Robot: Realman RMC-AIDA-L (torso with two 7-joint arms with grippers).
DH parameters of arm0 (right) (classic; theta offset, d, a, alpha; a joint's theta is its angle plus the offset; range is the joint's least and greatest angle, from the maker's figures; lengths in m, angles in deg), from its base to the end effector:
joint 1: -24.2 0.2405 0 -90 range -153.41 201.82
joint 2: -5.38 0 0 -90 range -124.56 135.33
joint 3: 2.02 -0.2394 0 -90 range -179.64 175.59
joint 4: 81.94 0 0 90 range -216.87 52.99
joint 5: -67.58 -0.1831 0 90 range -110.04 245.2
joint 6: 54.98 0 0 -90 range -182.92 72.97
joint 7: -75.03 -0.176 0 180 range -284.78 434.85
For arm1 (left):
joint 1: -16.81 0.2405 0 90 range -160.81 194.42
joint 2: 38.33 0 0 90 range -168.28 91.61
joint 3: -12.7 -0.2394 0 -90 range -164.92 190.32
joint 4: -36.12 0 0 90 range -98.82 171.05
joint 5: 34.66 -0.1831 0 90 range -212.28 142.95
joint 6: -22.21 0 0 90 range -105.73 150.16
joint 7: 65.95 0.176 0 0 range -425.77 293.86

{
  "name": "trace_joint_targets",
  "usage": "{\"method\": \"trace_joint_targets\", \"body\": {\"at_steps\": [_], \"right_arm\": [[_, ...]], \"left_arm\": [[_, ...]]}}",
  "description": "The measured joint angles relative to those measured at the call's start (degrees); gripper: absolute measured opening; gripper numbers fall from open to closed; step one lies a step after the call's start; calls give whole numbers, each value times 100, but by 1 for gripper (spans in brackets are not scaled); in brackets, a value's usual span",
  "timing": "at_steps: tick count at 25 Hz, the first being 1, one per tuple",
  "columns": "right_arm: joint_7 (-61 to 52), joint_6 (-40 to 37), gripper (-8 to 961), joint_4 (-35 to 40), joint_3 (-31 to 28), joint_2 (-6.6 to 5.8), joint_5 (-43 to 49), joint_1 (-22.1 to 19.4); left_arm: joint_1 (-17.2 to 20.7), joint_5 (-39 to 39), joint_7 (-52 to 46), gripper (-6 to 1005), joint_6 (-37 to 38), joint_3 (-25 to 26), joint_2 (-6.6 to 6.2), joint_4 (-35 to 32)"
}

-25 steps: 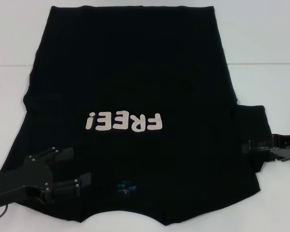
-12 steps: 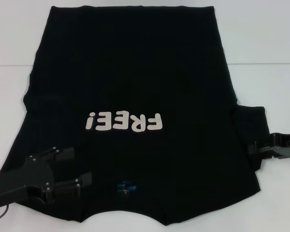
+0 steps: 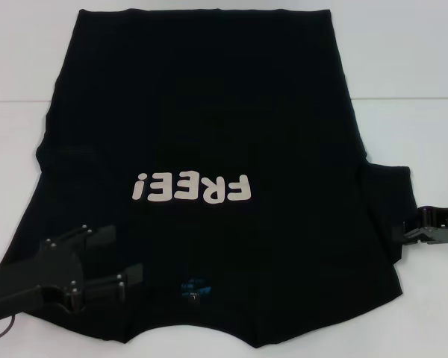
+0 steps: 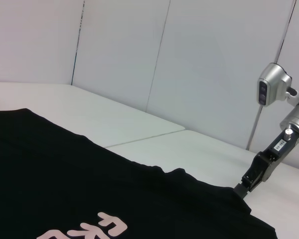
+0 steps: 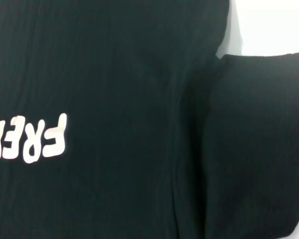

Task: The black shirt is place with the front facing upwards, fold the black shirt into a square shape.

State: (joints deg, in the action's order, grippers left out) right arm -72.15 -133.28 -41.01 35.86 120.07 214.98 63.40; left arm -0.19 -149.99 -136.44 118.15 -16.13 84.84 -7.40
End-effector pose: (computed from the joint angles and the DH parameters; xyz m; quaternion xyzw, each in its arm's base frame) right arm 0.2827 0.3518 0.0040 -0.7316 0.6577 0.0319 0.1764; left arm -0.2670 0.2564 -0.0045 -0.9074 -0.2387 -0.2767 0.2075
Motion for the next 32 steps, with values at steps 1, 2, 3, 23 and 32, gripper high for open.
{"method": "trace_joint_targets", "body": {"at_steps": [1,2,3,23,32], "right_arm": [[-1,-3,257,9,18,-2,0,-1],[-1,-7,226,26,42,-5,0,-8],[-2,-12,210,44,71,-8,0,-17],[1,-433,50,913,17,-85,-34,-123],[-49,-946,51,1819,-90,-106,-45,12]], "left_arm": [[4,6,2,907,1,0,-5,4],[11,7,3,907,2,0,-7,7],[16,9,4,907,3,0,-10,10],[-4,32,-17,907,25,0,-13,54],[36,37,-37,908,61,11,-29,54]]}}
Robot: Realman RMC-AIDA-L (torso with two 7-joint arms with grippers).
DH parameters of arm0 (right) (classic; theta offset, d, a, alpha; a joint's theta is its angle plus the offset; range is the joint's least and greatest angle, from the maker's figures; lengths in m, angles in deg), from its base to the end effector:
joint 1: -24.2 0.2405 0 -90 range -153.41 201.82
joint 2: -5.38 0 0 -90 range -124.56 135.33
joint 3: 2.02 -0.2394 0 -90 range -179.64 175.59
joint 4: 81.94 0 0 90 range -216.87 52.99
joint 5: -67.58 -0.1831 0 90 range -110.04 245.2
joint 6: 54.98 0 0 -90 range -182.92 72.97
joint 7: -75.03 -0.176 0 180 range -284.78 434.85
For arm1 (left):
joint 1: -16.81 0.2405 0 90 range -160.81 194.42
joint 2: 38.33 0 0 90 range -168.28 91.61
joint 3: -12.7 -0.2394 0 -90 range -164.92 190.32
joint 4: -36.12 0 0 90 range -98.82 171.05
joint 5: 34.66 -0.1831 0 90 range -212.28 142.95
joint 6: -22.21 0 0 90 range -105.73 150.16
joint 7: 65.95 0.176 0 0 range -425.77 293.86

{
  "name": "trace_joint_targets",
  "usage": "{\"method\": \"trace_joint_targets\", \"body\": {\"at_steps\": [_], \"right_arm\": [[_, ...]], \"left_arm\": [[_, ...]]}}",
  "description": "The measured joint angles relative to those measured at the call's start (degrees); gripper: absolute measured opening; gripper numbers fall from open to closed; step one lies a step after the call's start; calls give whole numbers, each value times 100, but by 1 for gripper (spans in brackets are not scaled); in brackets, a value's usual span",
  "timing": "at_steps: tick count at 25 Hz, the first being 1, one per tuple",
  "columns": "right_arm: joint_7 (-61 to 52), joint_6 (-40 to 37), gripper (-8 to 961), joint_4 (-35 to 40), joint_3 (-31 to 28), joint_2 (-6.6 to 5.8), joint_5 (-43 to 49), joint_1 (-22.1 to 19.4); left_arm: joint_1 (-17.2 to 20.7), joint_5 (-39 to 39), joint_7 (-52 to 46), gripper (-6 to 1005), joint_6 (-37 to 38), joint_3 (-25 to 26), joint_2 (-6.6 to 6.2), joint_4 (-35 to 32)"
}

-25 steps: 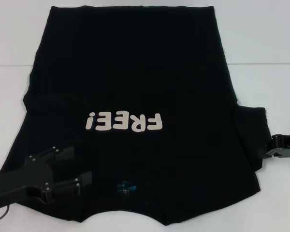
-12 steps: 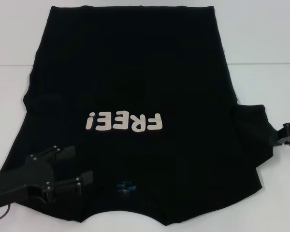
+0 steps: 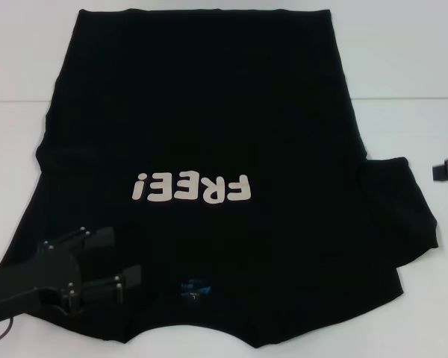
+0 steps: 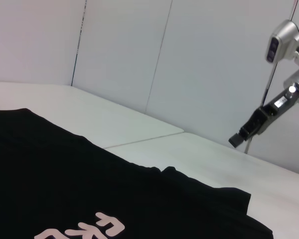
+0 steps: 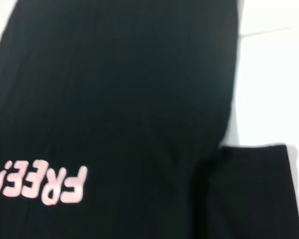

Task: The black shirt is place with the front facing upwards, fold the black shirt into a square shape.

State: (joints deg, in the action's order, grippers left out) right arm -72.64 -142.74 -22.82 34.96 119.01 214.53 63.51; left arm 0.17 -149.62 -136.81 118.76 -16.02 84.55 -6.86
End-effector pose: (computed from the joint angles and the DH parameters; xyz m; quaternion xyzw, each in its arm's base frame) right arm 0.2504 0.3720 0.0659 -0.7729 0.5881 0.0486 0.2332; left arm -0.2679 0.2538 -0.0034 -0.9046 -0.2448 -0.2826 0.2047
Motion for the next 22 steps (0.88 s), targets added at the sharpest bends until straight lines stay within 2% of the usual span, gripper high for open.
{"method": "trace_joint_targets", "body": {"at_steps": [6,13,19,22], "right_arm": [[-24,-67,54,-75,24,40,84,122],[-129,-216,57,-106,-51,-38,115,-254],[-94,-318,222,-382,-351,-110,74,-509],[-83,-292,368,-610,-356,-138,90,-489]], "left_arm": [[2,1,-3,908,50,89,-1,0],[-2,0,-6,907,55,126,-1,1],[-31,0,-8,907,66,130,1,8],[-38,0,-8,908,66,130,4,9]]}}
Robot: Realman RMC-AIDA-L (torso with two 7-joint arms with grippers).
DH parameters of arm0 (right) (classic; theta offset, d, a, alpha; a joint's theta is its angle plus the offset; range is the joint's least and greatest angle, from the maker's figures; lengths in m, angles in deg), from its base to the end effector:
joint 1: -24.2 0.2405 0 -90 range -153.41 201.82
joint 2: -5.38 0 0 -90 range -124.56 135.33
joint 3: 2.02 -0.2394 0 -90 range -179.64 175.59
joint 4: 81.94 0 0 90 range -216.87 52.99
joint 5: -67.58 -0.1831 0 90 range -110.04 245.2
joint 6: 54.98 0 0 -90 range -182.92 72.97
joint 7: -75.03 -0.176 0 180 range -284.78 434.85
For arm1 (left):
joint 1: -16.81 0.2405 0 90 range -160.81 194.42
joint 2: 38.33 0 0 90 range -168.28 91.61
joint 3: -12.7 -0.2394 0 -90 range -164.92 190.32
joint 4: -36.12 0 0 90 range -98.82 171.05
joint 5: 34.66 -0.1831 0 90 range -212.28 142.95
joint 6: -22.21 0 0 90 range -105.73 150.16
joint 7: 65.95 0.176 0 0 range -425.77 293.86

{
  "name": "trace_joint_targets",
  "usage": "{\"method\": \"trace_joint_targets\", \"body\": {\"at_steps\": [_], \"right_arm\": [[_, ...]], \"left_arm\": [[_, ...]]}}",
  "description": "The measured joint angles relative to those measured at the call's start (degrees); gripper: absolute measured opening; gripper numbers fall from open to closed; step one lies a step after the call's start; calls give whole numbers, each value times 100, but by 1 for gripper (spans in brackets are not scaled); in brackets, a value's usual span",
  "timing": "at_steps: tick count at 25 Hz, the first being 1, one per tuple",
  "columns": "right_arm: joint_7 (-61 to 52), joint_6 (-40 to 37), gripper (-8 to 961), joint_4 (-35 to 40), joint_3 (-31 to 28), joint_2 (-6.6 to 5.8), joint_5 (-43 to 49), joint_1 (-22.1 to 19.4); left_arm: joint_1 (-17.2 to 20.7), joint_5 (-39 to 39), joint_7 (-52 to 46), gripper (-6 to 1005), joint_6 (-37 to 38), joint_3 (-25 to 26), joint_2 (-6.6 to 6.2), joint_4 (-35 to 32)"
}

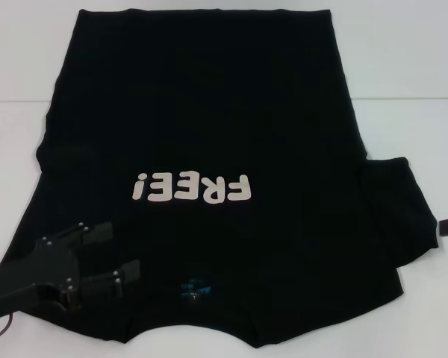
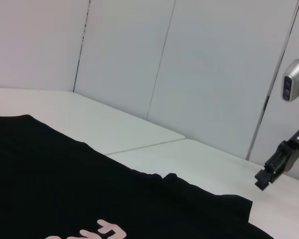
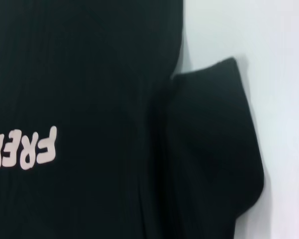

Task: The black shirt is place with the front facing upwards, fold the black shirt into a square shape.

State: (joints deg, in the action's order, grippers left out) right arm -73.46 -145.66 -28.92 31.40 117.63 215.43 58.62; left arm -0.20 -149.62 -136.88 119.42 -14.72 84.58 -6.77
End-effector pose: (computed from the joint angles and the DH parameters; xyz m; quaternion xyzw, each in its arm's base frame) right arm 0.2937 0.3327 0.0583 -0.7185 0.6681 0.0403 0.1889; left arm -0.2663 0.2552 -0.0007 -0.9014 -0.2446 -0.2904 0.2080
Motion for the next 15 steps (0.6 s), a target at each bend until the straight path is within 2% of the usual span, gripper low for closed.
{"method": "trace_joint_targets", "body": {"at_steps": [7,13,15], "right_arm": [[1,224,706,-257,95,-22,21,65],[4,574,792,-606,249,18,25,179],[1,672,791,-715,385,36,26,225]], "left_arm": [[4,0,0,907,-4,0,20,0],[8,0,0,908,-9,0,25,0],[7,0,0,908,-10,-1,24,0]]}}
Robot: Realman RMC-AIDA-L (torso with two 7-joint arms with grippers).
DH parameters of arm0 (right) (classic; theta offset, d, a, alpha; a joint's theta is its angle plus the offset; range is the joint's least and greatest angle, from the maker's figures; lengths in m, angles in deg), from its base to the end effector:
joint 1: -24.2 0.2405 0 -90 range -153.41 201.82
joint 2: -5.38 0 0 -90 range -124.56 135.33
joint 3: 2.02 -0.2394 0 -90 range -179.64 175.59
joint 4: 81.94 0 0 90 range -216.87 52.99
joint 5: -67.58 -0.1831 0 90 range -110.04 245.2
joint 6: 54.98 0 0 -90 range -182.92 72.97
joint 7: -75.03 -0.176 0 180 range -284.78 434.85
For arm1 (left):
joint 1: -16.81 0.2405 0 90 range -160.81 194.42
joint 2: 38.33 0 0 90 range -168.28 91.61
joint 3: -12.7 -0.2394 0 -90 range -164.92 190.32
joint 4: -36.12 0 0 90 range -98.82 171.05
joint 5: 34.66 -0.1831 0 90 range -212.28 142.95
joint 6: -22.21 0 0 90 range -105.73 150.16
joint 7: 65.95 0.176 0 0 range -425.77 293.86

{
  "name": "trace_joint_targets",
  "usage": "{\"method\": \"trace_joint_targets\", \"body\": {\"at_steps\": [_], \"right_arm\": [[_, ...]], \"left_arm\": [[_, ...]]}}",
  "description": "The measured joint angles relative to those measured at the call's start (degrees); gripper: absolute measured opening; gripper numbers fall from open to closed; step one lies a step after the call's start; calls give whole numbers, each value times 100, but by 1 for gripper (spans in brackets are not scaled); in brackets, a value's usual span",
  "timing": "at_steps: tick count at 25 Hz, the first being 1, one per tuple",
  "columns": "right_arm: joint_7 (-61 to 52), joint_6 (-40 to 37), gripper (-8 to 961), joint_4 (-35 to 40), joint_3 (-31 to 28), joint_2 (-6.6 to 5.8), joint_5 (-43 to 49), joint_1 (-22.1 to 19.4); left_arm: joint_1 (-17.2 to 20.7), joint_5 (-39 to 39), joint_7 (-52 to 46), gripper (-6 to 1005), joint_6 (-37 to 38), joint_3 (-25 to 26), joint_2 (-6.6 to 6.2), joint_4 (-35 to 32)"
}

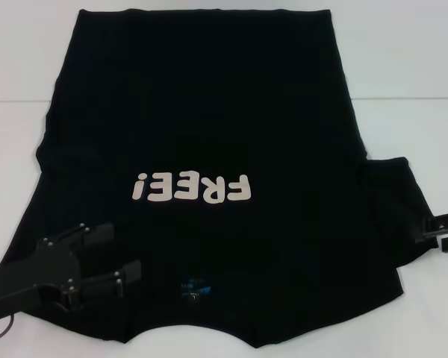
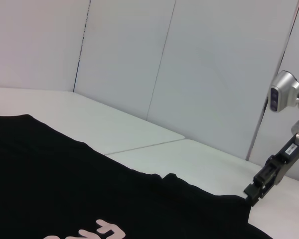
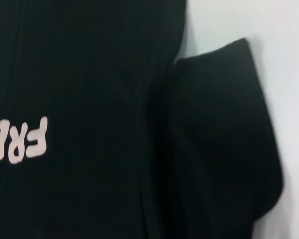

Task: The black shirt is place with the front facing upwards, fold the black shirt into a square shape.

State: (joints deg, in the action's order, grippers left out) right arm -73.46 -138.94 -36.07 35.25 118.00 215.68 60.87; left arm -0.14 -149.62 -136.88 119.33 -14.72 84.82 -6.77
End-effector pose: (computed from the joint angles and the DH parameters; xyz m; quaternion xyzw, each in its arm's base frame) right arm 0.2941 0.3419 0.0320 -0.7225 0.6661 0.0213 0.1841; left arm -0.2658 0.2548 -0.0021 -0.9008 -0.2459 -0.2916 0.2077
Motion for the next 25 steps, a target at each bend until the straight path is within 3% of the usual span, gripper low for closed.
{"method": "trace_joint_targets", "body": {"at_steps": [17,25], "right_arm": [[-37,273,781,-261,316,34,0,187],[-81,326,669,-220,347,35,0,186]], "left_arm": [[3,0,0,908,6,0,-3,0],[7,0,0,907,16,0,-3,0]]}}
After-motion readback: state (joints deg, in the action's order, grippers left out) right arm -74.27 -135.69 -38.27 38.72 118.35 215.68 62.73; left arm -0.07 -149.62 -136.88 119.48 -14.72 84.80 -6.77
